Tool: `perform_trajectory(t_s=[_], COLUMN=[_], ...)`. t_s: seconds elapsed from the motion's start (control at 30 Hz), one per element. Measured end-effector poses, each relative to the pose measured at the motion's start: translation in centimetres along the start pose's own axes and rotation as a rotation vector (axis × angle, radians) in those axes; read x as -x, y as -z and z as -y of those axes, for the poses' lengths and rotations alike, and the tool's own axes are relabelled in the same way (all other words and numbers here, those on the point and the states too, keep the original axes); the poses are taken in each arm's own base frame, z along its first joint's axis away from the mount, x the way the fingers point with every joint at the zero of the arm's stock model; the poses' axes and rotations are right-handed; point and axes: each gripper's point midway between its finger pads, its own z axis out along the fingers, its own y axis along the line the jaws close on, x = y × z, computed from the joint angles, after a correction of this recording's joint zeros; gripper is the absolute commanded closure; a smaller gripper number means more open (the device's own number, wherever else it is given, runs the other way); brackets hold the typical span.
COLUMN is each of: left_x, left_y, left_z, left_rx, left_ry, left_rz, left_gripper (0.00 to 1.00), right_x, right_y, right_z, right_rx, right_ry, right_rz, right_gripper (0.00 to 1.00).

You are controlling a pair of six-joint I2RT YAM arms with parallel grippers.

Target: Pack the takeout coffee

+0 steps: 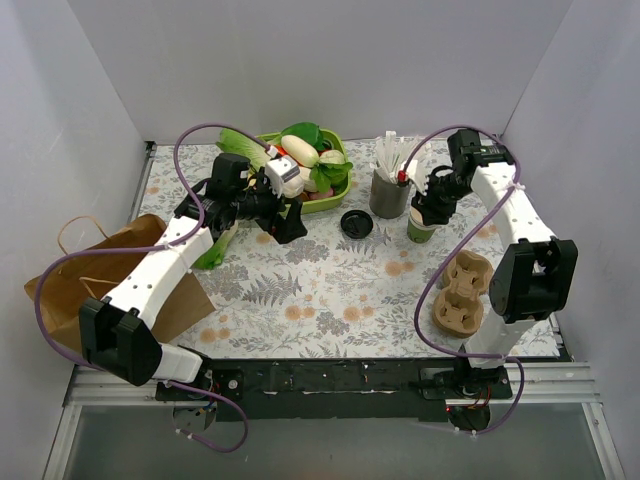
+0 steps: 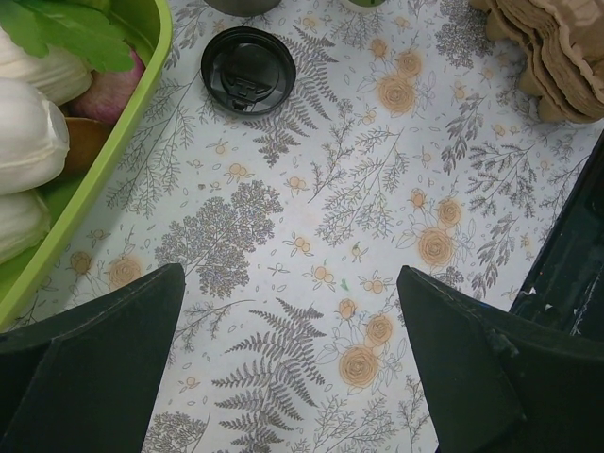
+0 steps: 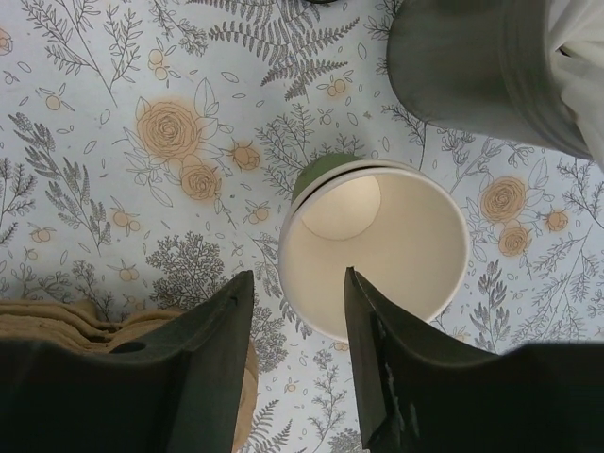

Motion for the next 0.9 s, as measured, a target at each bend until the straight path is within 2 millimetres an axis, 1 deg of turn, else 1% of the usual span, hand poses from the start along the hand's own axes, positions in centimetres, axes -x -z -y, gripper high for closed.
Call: perform_trajectory(t_s=[0.2,0.23,0.33,0.5,0.63,0.7,0.8,0.83,0.9], left_x=[-0.4,-0.4,-0.5,-0.5,-0.9,-1.2,-1.4,-1.4,-1.4], left_y=[-0.1,-0.1,-0.1,-0.1,-0.3,-0.4,-0.4,-0.4,-0.4], left_z=[-0.1,-0.1,-0.1,-0.1,-0.1,-0.2,-0.2,-0.2,-0.2], left_rx=[0.004,0.004,0.004,0.004,0.003,0.004,0.004,0.003,0.004], left_ry=[0.003,0.002,0.003,0.003,0.008,0.011,0.014,0.014,0.013], left_rz=[-0.01,-0.01,-0.01,-0.01,-0.017,-0.023,-0.027,-0.027,-0.027], left_gripper=[0.02,0.02,0.02,0.02,0.02,0.02,0.02,0.02,0.02], right_x=[-0.6,-0.7,-1.0,-1.2,-1.6,-1.8,-2.0,-2.0,-2.0], right_y=[-1.0,-1.2,-1.3,-1.5,-1.9,-2.0,-2.1,-2.1,-2.1], right_z=[-0.1,-0.1,0.0,0.0,0.0,0.0,0.0,0.0,0.1], right_rx=[0.031,0.035,0.036,0.04,0.049,0.053,0.055,0.054,0.054], right_ry=[0.019,0.021,0.027,0.025,0.019,0.015,0.013,0.013,0.012], right_rz=[-0.026,-0.031,-0.043,-0.055,-0.068,-0.076,-0.081,-0.082,-0.083], right_gripper=[0.53,0.55,0.59,0.62,0.69,0.71,0.82,0.89,0.94])
